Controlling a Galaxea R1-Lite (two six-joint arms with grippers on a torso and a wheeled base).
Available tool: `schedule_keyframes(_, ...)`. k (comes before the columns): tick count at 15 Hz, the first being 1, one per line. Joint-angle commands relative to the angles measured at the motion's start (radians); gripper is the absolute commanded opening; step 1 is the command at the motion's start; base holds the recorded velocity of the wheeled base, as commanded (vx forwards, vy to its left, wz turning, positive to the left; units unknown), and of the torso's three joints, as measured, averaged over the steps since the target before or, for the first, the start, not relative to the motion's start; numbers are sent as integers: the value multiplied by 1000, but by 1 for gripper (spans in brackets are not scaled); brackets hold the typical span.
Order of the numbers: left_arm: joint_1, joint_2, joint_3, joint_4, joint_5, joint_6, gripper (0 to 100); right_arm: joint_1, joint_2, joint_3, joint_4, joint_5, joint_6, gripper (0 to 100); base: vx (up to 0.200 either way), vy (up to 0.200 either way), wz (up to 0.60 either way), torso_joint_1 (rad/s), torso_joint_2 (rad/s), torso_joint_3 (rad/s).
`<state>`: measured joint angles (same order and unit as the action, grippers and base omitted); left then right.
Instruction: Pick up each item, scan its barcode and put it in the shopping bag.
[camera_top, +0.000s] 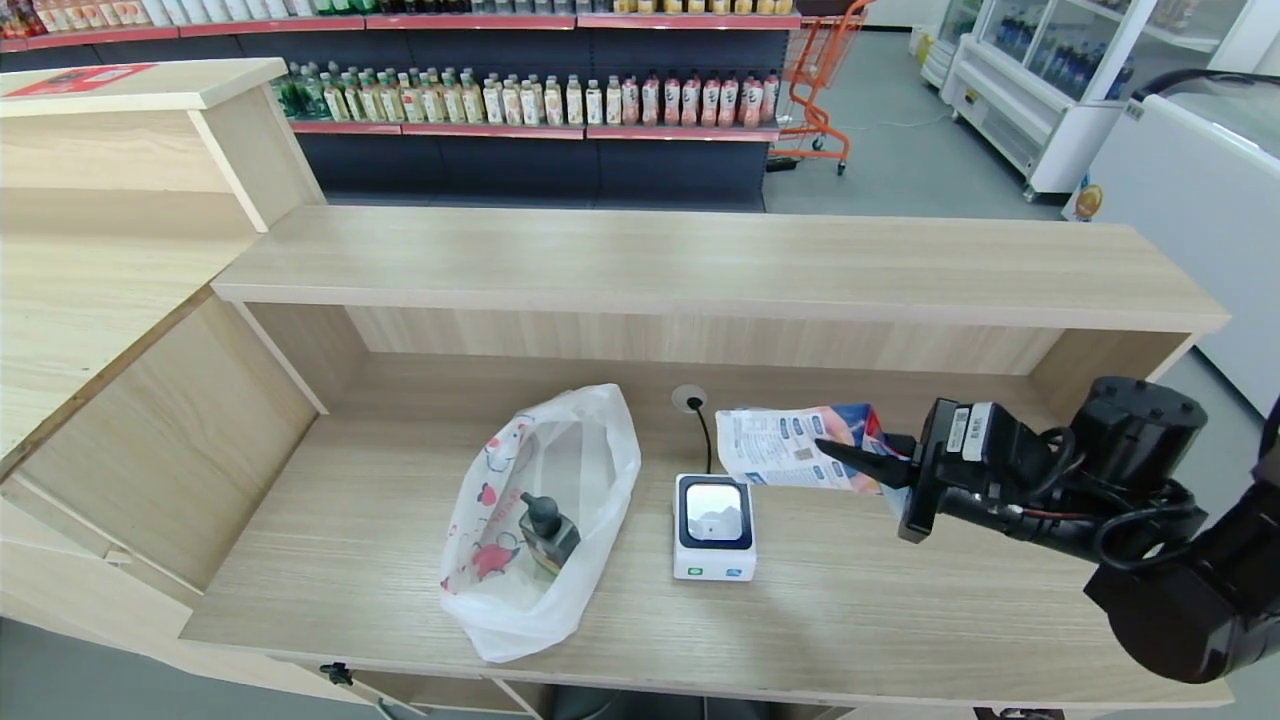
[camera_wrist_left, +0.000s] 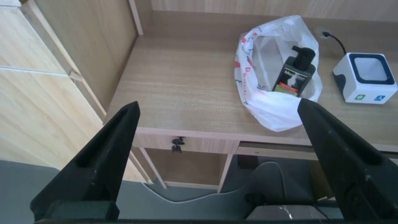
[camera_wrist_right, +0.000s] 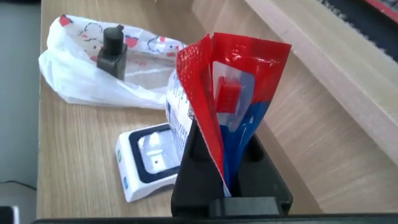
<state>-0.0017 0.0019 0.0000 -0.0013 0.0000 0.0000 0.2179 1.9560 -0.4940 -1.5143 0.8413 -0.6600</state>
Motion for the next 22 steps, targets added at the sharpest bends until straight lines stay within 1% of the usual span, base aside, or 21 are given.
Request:
schedule_keyframes(1,0,1,0,0,0,0,100,-11,103,14,-46,18,8,0,0,0,0,0,0,0)
schedule_keyframes(3,0,1,0,0,0,0,100,-11,116,31,-57,16,14,0,0,0,0,0,0,0)
schedule_keyframes(6,0,1,0,0,0,0,100,-43,133,101,-57,21,5,0,0,0,0,0,0,0)
schedule_keyframes(9,0,1,0,0,0,0,100,-45,170,100,-57,21,-18,0,0,0,0,0,0,0)
schedule_keyframes(11,0,1,0,0,0,0,100,-45,187,78,-57,22,-23,0,0,0,0,0,0,0)
schedule_keyframes(13,0,1,0,0,0,0,100,-43,216,40,-57,48,-23,0,0,0,0,0,0,0)
schedule_keyframes(15,0,1,0,0,0,0,100,-32,248,-20,-57,53,-16,0,0,0,0,0,0,0)
schedule_keyframes(17,0,1,0,0,0,0,100,0,259,-89,-57,55,-3,0,0,0,0,0,0,0)
schedule_keyframes(22,0,0,0,0,0,0,100,20,297,-146,-57,55,23,0,0,0,0,0,0,0)
